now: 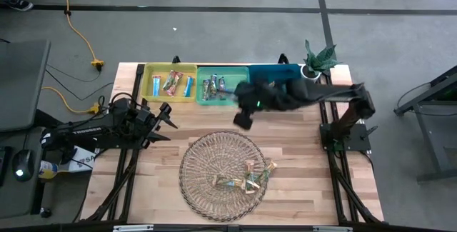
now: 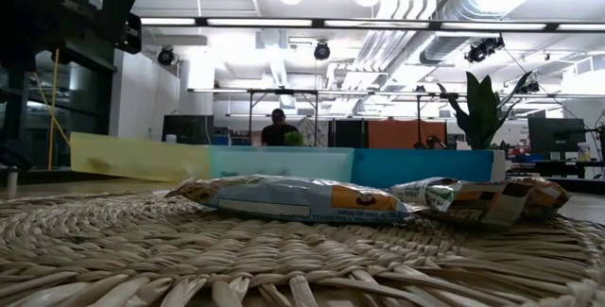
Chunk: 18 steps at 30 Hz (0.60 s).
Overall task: Pick and place Granola Bars by type
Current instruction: Put the yellow granola bar into the blue bin
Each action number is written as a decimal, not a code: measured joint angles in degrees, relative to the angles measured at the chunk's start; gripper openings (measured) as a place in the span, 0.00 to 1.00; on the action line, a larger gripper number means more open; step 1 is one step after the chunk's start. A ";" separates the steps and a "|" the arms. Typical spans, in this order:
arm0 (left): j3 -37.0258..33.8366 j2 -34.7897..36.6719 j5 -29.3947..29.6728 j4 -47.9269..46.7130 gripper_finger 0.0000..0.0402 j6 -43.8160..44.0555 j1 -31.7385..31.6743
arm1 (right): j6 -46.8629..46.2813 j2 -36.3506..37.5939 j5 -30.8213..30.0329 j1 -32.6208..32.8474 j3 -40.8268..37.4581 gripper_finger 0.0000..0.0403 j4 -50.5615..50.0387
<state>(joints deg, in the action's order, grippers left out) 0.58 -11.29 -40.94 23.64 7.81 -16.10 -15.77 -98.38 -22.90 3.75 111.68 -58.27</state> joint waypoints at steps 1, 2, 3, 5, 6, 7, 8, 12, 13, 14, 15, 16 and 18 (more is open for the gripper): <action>0.00 0.00 0.01 -0.01 0.57 0.01 -0.02 | 0.34 0.66 -0.32 -1.46 0.00 0.11 -1.23; 0.00 0.00 0.01 -0.01 0.57 0.01 -0.02 | 0.71 1.34 -0.71 -2.97 0.00 0.11 -2.44; 0.00 0.00 0.01 -0.03 0.57 0.00 -0.01 | 0.93 2.15 -0.88 -4.52 0.00 0.11 -3.81; 0.00 0.00 0.01 -0.14 0.57 0.02 0.00 | 1.68 3.46 -1.24 -7.69 0.00 0.11 -6.16; 0.00 0.00 0.01 -0.22 0.57 0.01 -0.01 | 2.09 4.18 -1.20 -9.44 0.00 0.11 -7.29; 0.00 0.00 0.03 -0.22 0.57 0.02 -0.02 | 2.53 4.75 -1.24 -11.08 0.00 0.11 -8.31; 0.00 0.00 0.03 -0.24 0.57 0.00 -0.02 | 3.02 5.38 -1.17 -12.85 0.00 0.11 -9.32; 0.00 0.00 0.03 -0.26 0.57 0.00 0.00 | 5.99 7.08 -0.01 -20.11 -0.01 0.11 -11.24; 0.00 0.00 0.03 -0.26 0.57 0.00 0.00 | 6.99 7.31 0.96 -21.97 0.00 0.11 -11.43; 0.00 0.00 0.03 -0.26 0.57 0.00 -0.02 | 7.82 7.44 2.33 -23.87 0.00 0.11 -11.54; 0.00 0.00 0.03 -0.26 0.57 0.02 -0.02 | 8.53 7.47 3.93 -25.70 0.00 0.11 -11.66; 0.00 0.00 0.03 -0.26 0.57 0.01 -0.01 | 9.22 7.47 5.70 -27.42 -0.02 0.11 -11.68; 0.00 0.00 0.03 -0.26 0.57 0.00 -0.02 | 10.75 7.45 9.04 -30.70 -0.95 0.11 -10.64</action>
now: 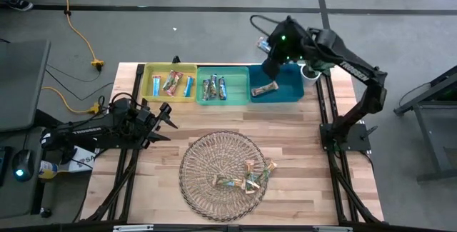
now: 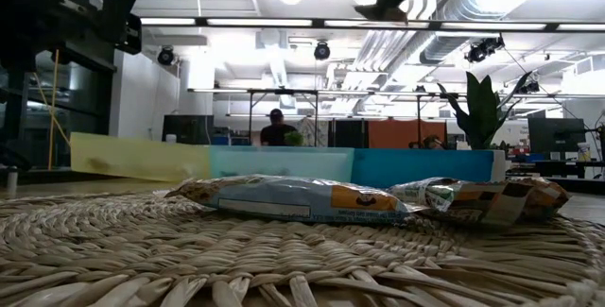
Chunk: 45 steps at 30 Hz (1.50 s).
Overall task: Pick and place Granola Bars by type
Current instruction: Put the yellow granola bar into the blue bin
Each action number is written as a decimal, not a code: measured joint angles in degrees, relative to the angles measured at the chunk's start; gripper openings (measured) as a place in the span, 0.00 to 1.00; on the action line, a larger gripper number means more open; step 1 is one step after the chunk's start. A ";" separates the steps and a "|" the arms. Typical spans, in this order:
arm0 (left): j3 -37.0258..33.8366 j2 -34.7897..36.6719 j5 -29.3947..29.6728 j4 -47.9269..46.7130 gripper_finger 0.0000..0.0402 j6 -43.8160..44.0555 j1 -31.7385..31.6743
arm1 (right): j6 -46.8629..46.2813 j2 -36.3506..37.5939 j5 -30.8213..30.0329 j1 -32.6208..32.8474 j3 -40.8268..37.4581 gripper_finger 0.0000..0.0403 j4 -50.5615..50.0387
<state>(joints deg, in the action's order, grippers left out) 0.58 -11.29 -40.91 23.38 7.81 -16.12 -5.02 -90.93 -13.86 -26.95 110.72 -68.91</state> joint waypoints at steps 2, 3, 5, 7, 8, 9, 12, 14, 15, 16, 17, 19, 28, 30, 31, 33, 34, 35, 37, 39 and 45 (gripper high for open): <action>0.00 0.00 0.00 0.00 0.57 0.00 0.02 | 0.98 0.51 2.50 -2.86 -2.80 0.11 1.86; 0.00 0.00 0.00 0.00 0.57 0.00 0.01 | 1.32 0.92 3.81 -4.29 -5.05 0.11 3.05; 0.00 0.00 0.00 0.00 0.57 0.00 0.02 | 1.37 2.12 7.23 -6.72 -10.86 0.11 6.96; 0.00 0.00 0.00 -0.02 0.57 0.00 0.00 | 0.96 3.73 10.28 -8.71 -17.88 0.11 12.45; 0.00 0.00 0.00 0.00 0.57 0.00 0.01 | 0.53 4.49 11.37 -9.45 -21.26 0.11 15.02; 0.00 0.00 0.00 -0.01 0.57 0.00 0.02 | -0.28 5.26 12.48 -10.12 -24.83 0.11 18.06; 0.00 0.00 0.00 -0.02 0.57 0.00 0.02 | -3.21 7.28 16.50 -11.86 -34.81 0.11 27.87; 0.00 0.00 0.00 -0.02 0.57 0.00 0.02 | -6.98 8.43 18.45 -12.85 -40.82 0.11 34.64; 0.00 0.00 0.00 -0.02 0.57 0.00 0.02 | -9.40 8.88 19.10 -13.26 -43.68 0.11 37.80; 0.00 0.00 0.00 -0.02 0.57 0.00 0.02 | -11.79 9.12 19.34 -13.66 -46.40 0.11 40.61; 0.00 0.00 0.00 -0.02 0.57 0.01 0.01 | -14.01 9.23 19.45 -13.93 -49.02 0.11 43.21; 0.00 0.00 0.00 -0.02 0.57 0.01 0.00 | -17.08 9.22 19.72 -14.15 -53.80 0.11 47.98; 0.00 0.00 0.00 -0.02 0.57 0.00 0.02 | -28.01 9.22 17.15 -14.09 -70.09 0.11 66.81; 0.00 0.00 0.00 -0.02 0.57 0.00 0.01 | -29.61 9.22 16.77 -14.09 -72.50 0.11 69.58; 0.00 0.00 0.00 -0.02 0.57 0.00 0.01 | -30.31 9.22 16.40 -14.08 -73.38 0.11 70.74; 0.00 0.00 0.00 -0.02 0.57 0.02 0.02 | -31.14 9.22 15.84 -14.06 -74.34 0.11 72.60; 0.00 0.00 0.00 -0.02 0.57 0.02 0.02 | -31.21 9.22 15.78 -14.06 -74.64 0.11 73.30; 0.00 0.00 0.00 -0.02 0.57 0.02 0.00 | -31.25 9.22 15.78 -14.06 -74.92 0.11 73.93; 0.00 0.00 0.00 -0.02 0.57 0.00 0.00 | -32.21 9.22 15.73 -14.06 -74.96 0.11 74.33; 0.00 0.00 0.00 -0.02 0.57 0.00 0.02 | -32.55 9.22 15.73 -14.06 -74.93 0.12 75.13; 0.00 0.00 0.00 -0.02 0.57 0.00 0.00 | -32.54 9.22 15.78 -14.04 -74.93 0.17 76.57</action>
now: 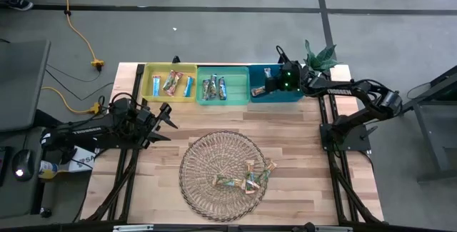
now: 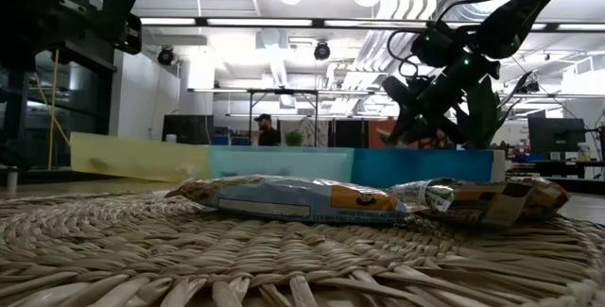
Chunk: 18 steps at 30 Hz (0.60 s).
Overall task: Pick and place Granola Bars by type
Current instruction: Put the yellow granola bar into the blue bin
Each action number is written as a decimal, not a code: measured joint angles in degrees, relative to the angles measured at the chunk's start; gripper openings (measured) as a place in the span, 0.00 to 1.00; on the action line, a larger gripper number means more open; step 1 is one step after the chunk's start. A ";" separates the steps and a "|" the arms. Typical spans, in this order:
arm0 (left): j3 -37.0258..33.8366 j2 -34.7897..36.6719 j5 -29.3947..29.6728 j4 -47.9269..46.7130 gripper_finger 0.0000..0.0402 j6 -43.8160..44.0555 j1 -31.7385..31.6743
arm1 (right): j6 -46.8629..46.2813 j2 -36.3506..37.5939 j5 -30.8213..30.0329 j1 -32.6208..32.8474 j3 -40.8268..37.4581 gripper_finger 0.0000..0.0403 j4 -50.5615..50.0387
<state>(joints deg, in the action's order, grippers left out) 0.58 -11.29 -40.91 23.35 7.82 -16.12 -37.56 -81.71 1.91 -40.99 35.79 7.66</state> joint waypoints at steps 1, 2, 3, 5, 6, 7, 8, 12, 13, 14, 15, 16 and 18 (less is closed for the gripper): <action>0.00 0.00 0.00 0.00 0.57 0.02 0.02 | 0.00 0.00 -0.01 0.01 0.02 0.18 0.00; 0.00 0.00 0.00 0.00 0.57 0.02 0.02 | 0.00 0.00 -0.02 0.05 0.02 0.20 0.00; 0.00 0.00 -0.01 0.00 0.57 0.00 0.01 | 0.02 0.00 -0.02 0.10 0.02 0.21 0.00; 0.00 0.00 0.00 0.00 0.57 0.02 0.02 | 0.02 0.00 -0.02 0.13 0.02 0.24 0.00; 0.00 0.00 0.00 0.00 0.57 0.00 0.01 | 0.06 0.00 -0.02 0.13 0.02 0.25 0.00; 0.00 0.00 0.00 0.00 0.57 0.02 0.01 | 0.22 0.00 0.01 0.13 0.02 0.26 0.06; 0.00 0.01 0.00 0.00 0.57 0.01 0.01 | 0.44 0.00 0.19 0.13 0.02 0.26 0.28; 0.00 0.00 0.00 0.00 0.57 0.00 0.01 | 3.18 -0.02 3.44 0.13 0.02 0.28 4.64; 0.00 0.00 0.00 0.00 0.57 0.00 0.00 | 4.17 -0.02 4.97 0.13 0.02 0.28 6.93; 0.00 0.00 0.00 0.00 0.57 0.01 0.01 | 5.09 -0.02 6.85 0.13 0.02 0.28 9.56; 0.00 0.00 0.00 0.00 0.57 0.00 0.02 | 5.72 -0.02 9.15 0.15 0.02 0.28 12.66; 0.00 0.00 0.00 0.00 0.57 0.01 0.00 | 5.93 -0.02 11.39 0.17 0.02 0.28 15.89; 0.00 0.00 0.00 0.00 0.57 0.00 0.00 | 6.00 -0.02 15.43 0.57 0.04 0.28 21.91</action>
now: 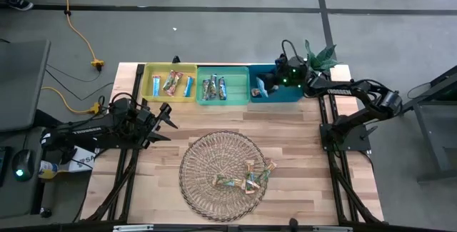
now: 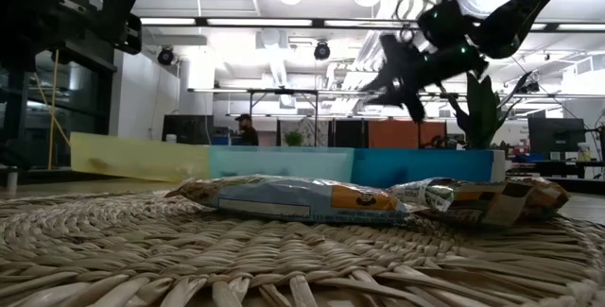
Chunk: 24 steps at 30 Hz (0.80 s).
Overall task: Pick and place Granola Bars by type
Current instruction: Put the yellow granola bar into the blue bin
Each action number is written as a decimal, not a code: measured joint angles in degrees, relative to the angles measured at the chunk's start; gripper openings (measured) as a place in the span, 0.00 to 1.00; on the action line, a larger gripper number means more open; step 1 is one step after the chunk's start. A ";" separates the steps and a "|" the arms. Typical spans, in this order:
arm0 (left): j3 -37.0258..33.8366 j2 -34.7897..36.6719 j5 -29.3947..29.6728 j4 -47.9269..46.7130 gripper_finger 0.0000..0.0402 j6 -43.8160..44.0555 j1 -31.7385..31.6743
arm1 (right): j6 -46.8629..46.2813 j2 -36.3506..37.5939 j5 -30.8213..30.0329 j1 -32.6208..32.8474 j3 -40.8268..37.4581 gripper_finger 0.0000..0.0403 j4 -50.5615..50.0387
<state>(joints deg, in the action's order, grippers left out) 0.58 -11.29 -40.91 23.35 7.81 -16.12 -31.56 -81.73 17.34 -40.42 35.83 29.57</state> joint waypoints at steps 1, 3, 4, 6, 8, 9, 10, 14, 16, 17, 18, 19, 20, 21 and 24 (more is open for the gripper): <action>0.00 0.01 0.00 0.00 0.57 0.01 0.01 | 0.04 0.00 1.93 0.46 0.00 0.28 2.96; 0.00 0.00 0.00 0.00 0.57 0.00 0.00 | 0.10 0.10 5.33 1.97 0.00 0.28 8.47; 0.00 0.02 0.00 0.00 0.57 0.00 0.02 | 0.39 0.31 6.83 3.00 0.00 0.28 10.92; 0.00 0.00 0.00 0.00 0.57 0.02 0.02 | 1.31 1.15 8.73 5.40 0.00 0.28 14.44; 0.00 0.00 0.00 0.00 0.57 0.00 0.02 | 3.37 2.80 9.80 8.18 0.05 0.28 15.95; 0.00 0.00 0.00 0.00 0.57 0.02 0.02 | 4.79 3.83 9.82 9.75 0.09 0.28 15.95; 0.00 0.00 -0.01 0.00 0.57 0.00 0.01 | 6.29 4.96 9.84 11.31 0.11 0.28 15.89; 0.00 0.00 -0.02 0.00 0.57 0.00 0.00 | 13.15 10.47 9.60 17.97 0.11 0.28 11.81; 0.00 0.00 -0.02 0.00 0.57 0.00 0.00 | 15.70 13.65 7.99 21.29 0.13 0.28 7.13; 0.00 0.01 -0.02 0.00 0.57 0.00 0.00 | 16.88 15.32 6.86 23.12 0.13 0.28 4.53; 0.00 0.00 -0.02 0.00 0.57 0.00 0.00 | 18.26 16.89 5.41 24.95 0.13 0.28 1.54; 0.00 0.00 -0.02 0.00 0.57 0.00 0.00 | 19.78 18.41 4.13 26.87 0.13 0.28 -1.32; 0.00 0.00 -0.02 0.00 0.57 0.00 0.00 | 20.96 19.94 2.44 28.92 0.13 0.28 -4.30; 0.00 0.00 -0.02 0.00 0.57 0.00 0.00 | 22.05 21.29 0.50 31.00 0.33 0.28 -8.02; 0.00 0.00 0.00 0.00 0.57 0.02 0.00 | 25.67 23.66 -5.37 37.03 3.81 0.28 -22.73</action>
<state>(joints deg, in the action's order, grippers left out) 0.58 -11.29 -40.91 23.35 7.83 -16.12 -5.90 -58.07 11.97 -3.39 39.64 6.83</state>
